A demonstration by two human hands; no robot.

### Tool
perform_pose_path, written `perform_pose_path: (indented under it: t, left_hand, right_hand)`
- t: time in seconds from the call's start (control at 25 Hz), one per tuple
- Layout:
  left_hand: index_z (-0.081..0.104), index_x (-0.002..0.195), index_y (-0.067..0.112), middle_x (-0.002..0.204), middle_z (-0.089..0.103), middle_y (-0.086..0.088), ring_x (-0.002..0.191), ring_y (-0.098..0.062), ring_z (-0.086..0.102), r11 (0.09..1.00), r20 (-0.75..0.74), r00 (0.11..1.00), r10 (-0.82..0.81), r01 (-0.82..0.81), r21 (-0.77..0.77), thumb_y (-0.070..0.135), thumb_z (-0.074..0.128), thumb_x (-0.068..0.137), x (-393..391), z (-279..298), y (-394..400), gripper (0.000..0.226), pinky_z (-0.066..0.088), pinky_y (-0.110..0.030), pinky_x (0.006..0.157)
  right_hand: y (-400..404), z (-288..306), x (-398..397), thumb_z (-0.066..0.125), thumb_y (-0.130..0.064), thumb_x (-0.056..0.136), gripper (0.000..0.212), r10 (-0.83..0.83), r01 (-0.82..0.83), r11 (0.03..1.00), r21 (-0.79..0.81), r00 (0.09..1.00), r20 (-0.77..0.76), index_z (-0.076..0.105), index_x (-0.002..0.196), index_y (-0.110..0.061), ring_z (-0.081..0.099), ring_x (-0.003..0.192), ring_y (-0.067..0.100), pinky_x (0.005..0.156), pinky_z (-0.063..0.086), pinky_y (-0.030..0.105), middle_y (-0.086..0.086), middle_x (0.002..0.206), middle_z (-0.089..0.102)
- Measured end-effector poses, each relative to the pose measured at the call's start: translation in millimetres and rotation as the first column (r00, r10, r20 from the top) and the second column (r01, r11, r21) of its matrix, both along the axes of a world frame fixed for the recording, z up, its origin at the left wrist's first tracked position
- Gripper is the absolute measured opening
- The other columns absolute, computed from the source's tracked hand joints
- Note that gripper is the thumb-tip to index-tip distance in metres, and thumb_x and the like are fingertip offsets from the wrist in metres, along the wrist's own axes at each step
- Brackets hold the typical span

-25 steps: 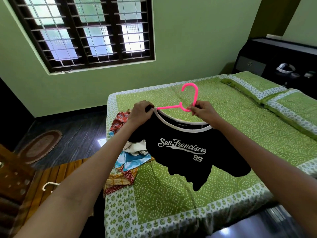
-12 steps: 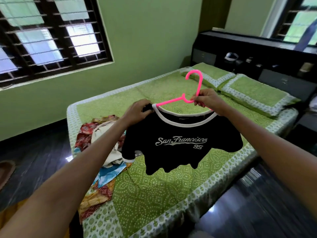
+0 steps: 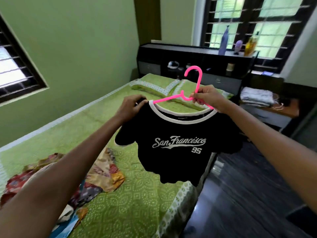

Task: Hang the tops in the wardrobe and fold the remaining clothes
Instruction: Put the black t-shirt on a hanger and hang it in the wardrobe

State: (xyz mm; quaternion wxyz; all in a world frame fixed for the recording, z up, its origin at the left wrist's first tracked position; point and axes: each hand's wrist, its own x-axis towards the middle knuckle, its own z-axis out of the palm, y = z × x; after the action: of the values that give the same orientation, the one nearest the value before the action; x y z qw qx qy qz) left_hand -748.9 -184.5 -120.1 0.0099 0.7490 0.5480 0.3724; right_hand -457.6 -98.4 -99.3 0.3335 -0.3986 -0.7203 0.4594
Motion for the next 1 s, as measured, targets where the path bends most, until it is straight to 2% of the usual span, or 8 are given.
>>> perform_pose_path:
  t: [0.12, 0.24, 0.4, 0.52, 0.64, 0.8, 0.92, 1.0]
  left_hand:
    - [0.064, 0.097, -0.005, 0.085, 0.057, -0.013, 0.080, -0.015, 0.048, 0.885, 0.171, 0.985, -0.006, 0.085, -0.457, 0.017, 0.056, 0.094, 38, 8, 63, 0.024, 0.034, -0.026, 0.064]
    - [0.063, 0.091, 0.004, 0.082, 0.056, -0.006, 0.075, -0.014, 0.049, 0.800, 0.257, 0.964, -0.074, 0.211, -0.562, 0.022, 0.056, 0.094, 87, 6, 116, 0.019, 0.035, -0.025, 0.063]
    - [0.064, 0.093, 0.014, 0.083, 0.065, 0.002, 0.073, -0.007, 0.060, 0.860, 0.271, 0.929, -0.252, 0.343, -0.378, 0.021, 0.065, 0.088, 151, 3, 171, 0.008, 0.046, -0.020, 0.068]
    - [0.069, 0.099, 0.004, 0.092, 0.070, -0.009, 0.085, -0.017, 0.064, 0.894, 0.016, 0.911, -0.411, 0.407, -0.185, 0.008, 0.069, 0.083, 201, -2, 224, 0.017, 0.043, -0.018, 0.072]
    - [0.068, 0.098, -0.003, 0.089, 0.070, -0.016, 0.082, -0.017, 0.063, 0.861, -0.125, 0.861, -0.494, 0.504, 0.065, 0.005, 0.062, 0.084, 249, -2, 285, 0.017, 0.034, -0.013, 0.070]
    - [0.067, 0.099, -0.005, 0.089, 0.069, -0.016, 0.081, -0.020, 0.064, 0.796, -0.161, 0.802, -0.575, 0.594, 0.117, 0.011, 0.058, 0.085, 300, 6, 372, 0.023, 0.037, -0.014, 0.073]
    - [0.067, 0.100, -0.005, 0.086, 0.067, -0.014, 0.079, -0.016, 0.061, 0.752, -0.159, 0.758, -0.633, 0.650, 0.108, 0.014, 0.057, 0.086, 340, 14, 439, 0.026, 0.037, -0.014, 0.071]
    - [0.067, 0.099, -0.005, 0.086, 0.066, -0.014, 0.079, -0.010, 0.056, 0.725, -0.135, 0.737, -0.662, 0.676, 0.135, 0.013, 0.057, 0.086, 366, 14, 477, 0.024, 0.038, -0.015, 0.071]
  right_hand:
    - [24, 5, 52, 0.059, -0.002, 0.089, 0.016, -0.062, 0.061, 0.998, 0.020, 0.998, 0.019, 0.063, 0.073, -0.007, 0.042, 0.040, 0.001, 0.042, 0.033, 0.012, -0.005, 0.047, 0.060]
    - [46, 7, 105, 0.059, -0.003, 0.088, 0.014, -0.140, 0.139, 0.990, 0.034, 0.990, 0.032, 0.064, 0.076, -0.006, 0.042, 0.040, 0.001, 0.043, 0.032, 0.012, -0.006, 0.048, 0.060]
    - [75, 10, 169, 0.060, -0.003, 0.088, 0.012, -0.306, 0.305, 0.951, 0.044, 0.952, 0.011, 0.065, 0.078, -0.003, 0.044, 0.041, -0.001, 0.042, 0.033, 0.009, -0.007, 0.047, 0.061]
    - [103, 16, 216, 0.061, -0.003, 0.088, 0.012, -0.391, 0.391, 0.920, 0.033, 0.920, 0.003, 0.066, 0.078, -0.006, 0.048, 0.043, 0.000, 0.044, 0.038, 0.010, -0.006, 0.050, 0.062]
    - [137, 21, 262, 0.063, -0.004, 0.086, 0.004, -0.473, 0.470, 0.878, 0.087, 0.881, 0.017, 0.067, 0.085, -0.004, 0.054, 0.047, 0.001, 0.049, 0.045, 0.012, -0.005, 0.056, 0.065]
    - [181, 28, 339, 0.077, -0.006, 0.073, 0.020, -0.533, 0.461, 0.845, 0.272, 0.768, 0.354, 0.068, 0.091, -0.010, 0.058, 0.065, 0.003, 0.067, 0.049, 0.025, 0.004, 0.077, 0.067]
    - [202, 28, 412, 0.080, -0.004, 0.070, 0.033, -0.527, 0.532, 0.830, 0.168, 0.650, 0.547, 0.065, 0.098, -0.014, 0.061, 0.083, 0.014, 0.080, 0.049, 0.027, 0.006, 0.091, 0.068]
    - [206, 25, 447, 0.078, -0.002, 0.071, 0.022, -0.590, 0.612, 0.773, 0.168, 0.596, 0.545, 0.068, 0.086, -0.015, 0.062, 0.076, 0.010, 0.079, 0.049, 0.028, 0.004, 0.084, 0.069]
